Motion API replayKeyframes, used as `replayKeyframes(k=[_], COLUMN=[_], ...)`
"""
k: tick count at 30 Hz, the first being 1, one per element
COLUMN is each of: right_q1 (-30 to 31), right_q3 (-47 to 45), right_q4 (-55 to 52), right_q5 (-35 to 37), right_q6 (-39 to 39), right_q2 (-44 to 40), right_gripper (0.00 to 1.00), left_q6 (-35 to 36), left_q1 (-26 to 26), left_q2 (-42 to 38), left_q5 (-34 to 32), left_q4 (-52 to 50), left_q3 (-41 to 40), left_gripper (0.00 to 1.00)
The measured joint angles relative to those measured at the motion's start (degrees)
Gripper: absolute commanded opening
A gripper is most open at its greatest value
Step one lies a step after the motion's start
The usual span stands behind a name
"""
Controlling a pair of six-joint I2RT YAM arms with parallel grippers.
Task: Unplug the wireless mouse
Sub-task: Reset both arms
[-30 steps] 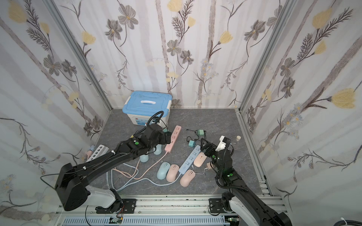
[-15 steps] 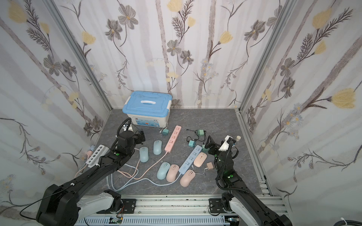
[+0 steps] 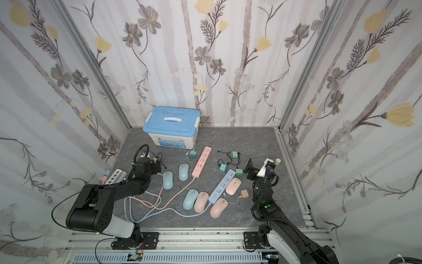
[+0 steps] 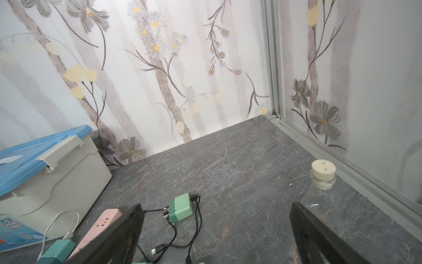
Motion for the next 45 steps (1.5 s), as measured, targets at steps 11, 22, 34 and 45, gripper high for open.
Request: replayKeyframes(k=[11, 22, 34, 45], right_q1=[-12.3, -17.4, -18.5, -18.5], right_q3=[-1.6, -0.3, 0.6, 0.6], right_q4=[13.2, 28.2, 28.9, 28.9], right_q5=[-1.4, -16.8, -20.0, -20.0], right_q6=[-9.3, -14.4, -14.3, -14.3], right_q2=[12.0, 29.0, 29.1, 29.1], right_gripper=[0.99, 0.99, 0.99, 0.99], left_q6=[-2.0, -3.1, -3.1, -3.1], left_q1=[4.5, 5.0, 5.3, 5.3], left_q2=[3.1, 3.1, 3.1, 3.1], left_q5=[7.3, 9.0, 9.6, 9.7], left_q4=[12.5, 12.5, 12.5, 12.5], left_q3=[-3.9, -3.8, -3.8, -3.8], left_gripper=[1.0, 1.0, 1.0, 1.0])
